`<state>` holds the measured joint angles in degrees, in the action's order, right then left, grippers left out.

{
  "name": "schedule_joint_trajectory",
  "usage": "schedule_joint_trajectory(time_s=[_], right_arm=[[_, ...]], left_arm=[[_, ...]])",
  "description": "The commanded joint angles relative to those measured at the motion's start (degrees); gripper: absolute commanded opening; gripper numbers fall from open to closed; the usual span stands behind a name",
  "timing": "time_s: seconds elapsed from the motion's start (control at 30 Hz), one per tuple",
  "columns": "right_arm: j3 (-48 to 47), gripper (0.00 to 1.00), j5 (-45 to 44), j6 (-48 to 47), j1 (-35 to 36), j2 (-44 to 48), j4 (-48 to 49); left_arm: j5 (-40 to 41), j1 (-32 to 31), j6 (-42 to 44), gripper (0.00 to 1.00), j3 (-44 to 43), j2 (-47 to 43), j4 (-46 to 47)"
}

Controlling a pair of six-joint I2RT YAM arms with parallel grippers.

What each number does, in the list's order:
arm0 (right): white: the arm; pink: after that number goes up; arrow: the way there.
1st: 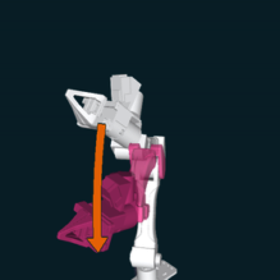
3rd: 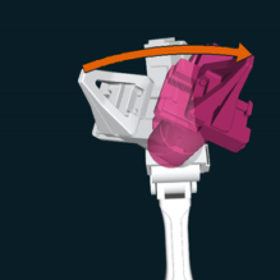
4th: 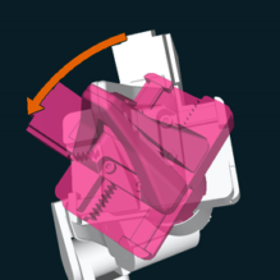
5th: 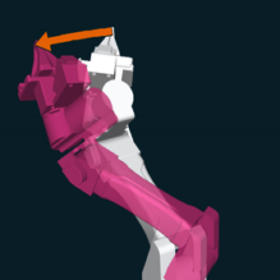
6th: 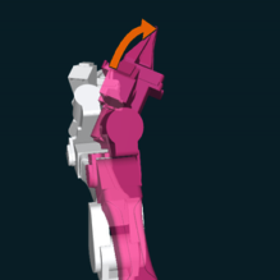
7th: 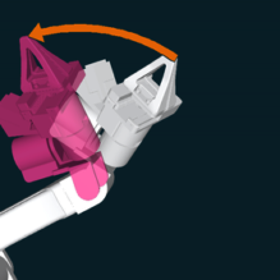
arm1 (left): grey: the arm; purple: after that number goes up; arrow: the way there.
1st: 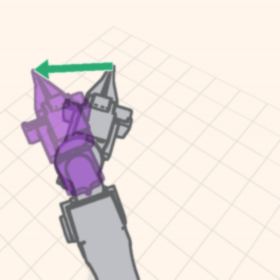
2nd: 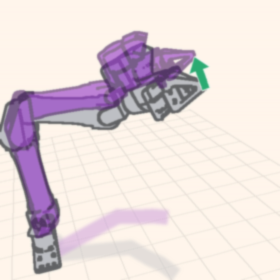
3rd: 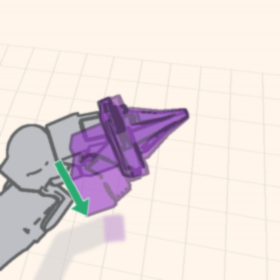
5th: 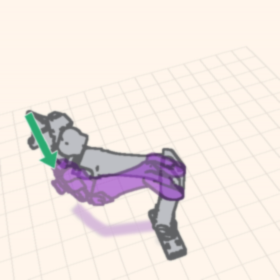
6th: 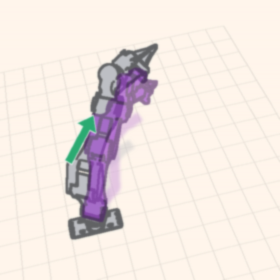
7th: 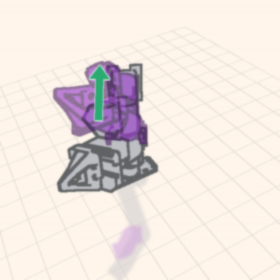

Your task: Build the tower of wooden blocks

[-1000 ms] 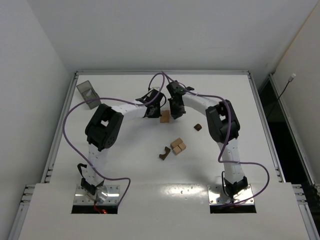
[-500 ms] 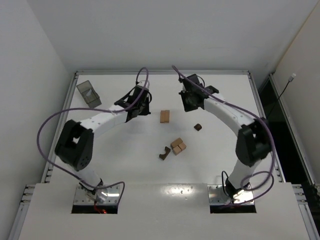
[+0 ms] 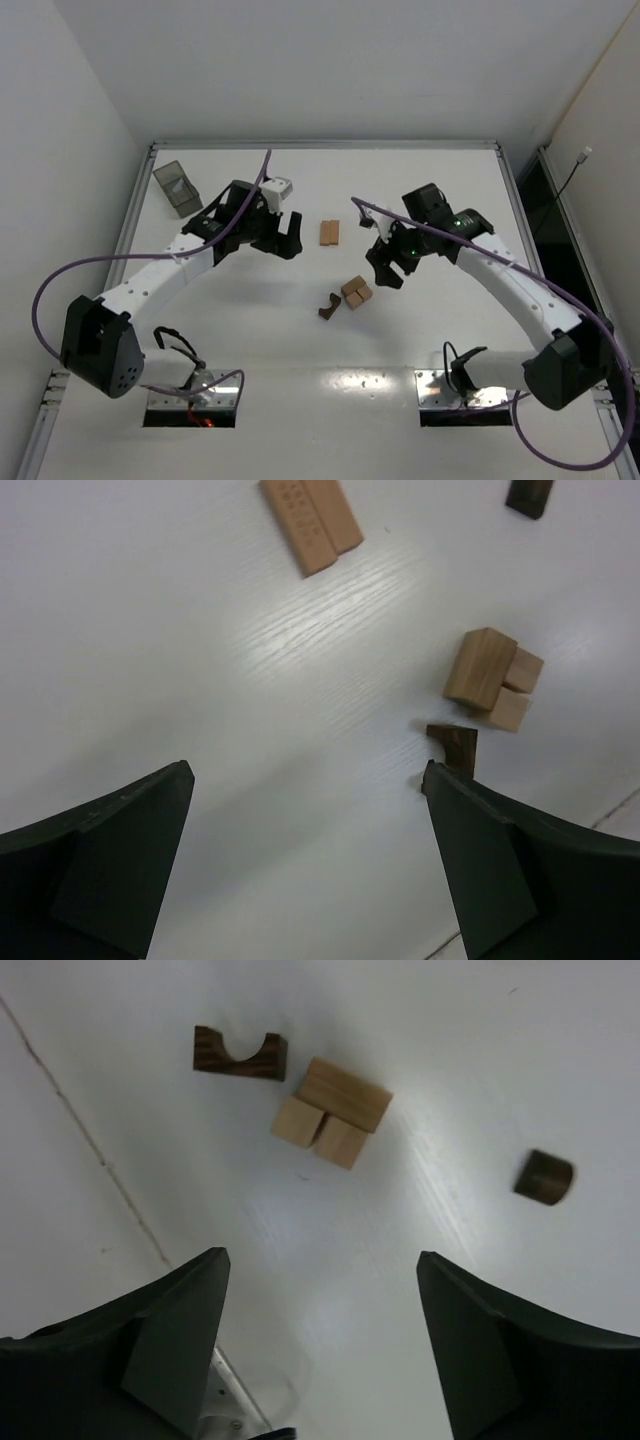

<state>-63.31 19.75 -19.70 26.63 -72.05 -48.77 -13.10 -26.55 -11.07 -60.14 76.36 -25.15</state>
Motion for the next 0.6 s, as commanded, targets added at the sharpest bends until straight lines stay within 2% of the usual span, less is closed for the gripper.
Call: schedule_joint_trajectory(time_s=[0.0, 0.07, 0.1, 0.2, 0.33, 0.4, 0.47, 0.57], right_arm=[[3.5, 0.75, 8.5, 3.8, -2.0, -3.4, -4.9], [5.3, 0.87, 6.4, 9.8, -2.0, -1.1, -0.1], [5.3, 1.0, 7.0, 13.6, -2.0, -1.1, 0.8], [6.6, 1.0, 7.6, 21.1, -4.1, -5.2, 1.6], [9.6, 1.0, 1.3, 29.1, -4.7, -7.4, 5.0], [9.6, 1.0, -0.3, 31.0, -3.4, -8.4, 5.5], [8.9, 0.95, -5.1, 32.4, -1.6, -10.0, 5.5], [7.6, 0.95, -10.9, 32.9, 2.9, -13.0, 5.5]], left_arm=[[7.1, 1.2, -5.3, 1.0, 2.1, -4.6, 0.4], [10.1, 1.8, -6.4, 1.0, 3.9, -5.3, 0.4], [10.7, 1.8, -7.0, 1.0, 4.4, -6.1, 1.0], [13.4, 2.4, -7.0, 1.0, 5.5, -7.4, 1.0], [13.4, 3.6, -7.0, 1.0, 7.8, -8.5, 1.0], [12.7, 4.2, -7.0, 1.0, 8.4, -8.5, 1.0], [12.7, 4.7, -7.6, 1.0, 8.4, -8.5, 1.0], [12.7, 4.7, -7.6, 1.0, 8.4, -7.4, 1.5]])
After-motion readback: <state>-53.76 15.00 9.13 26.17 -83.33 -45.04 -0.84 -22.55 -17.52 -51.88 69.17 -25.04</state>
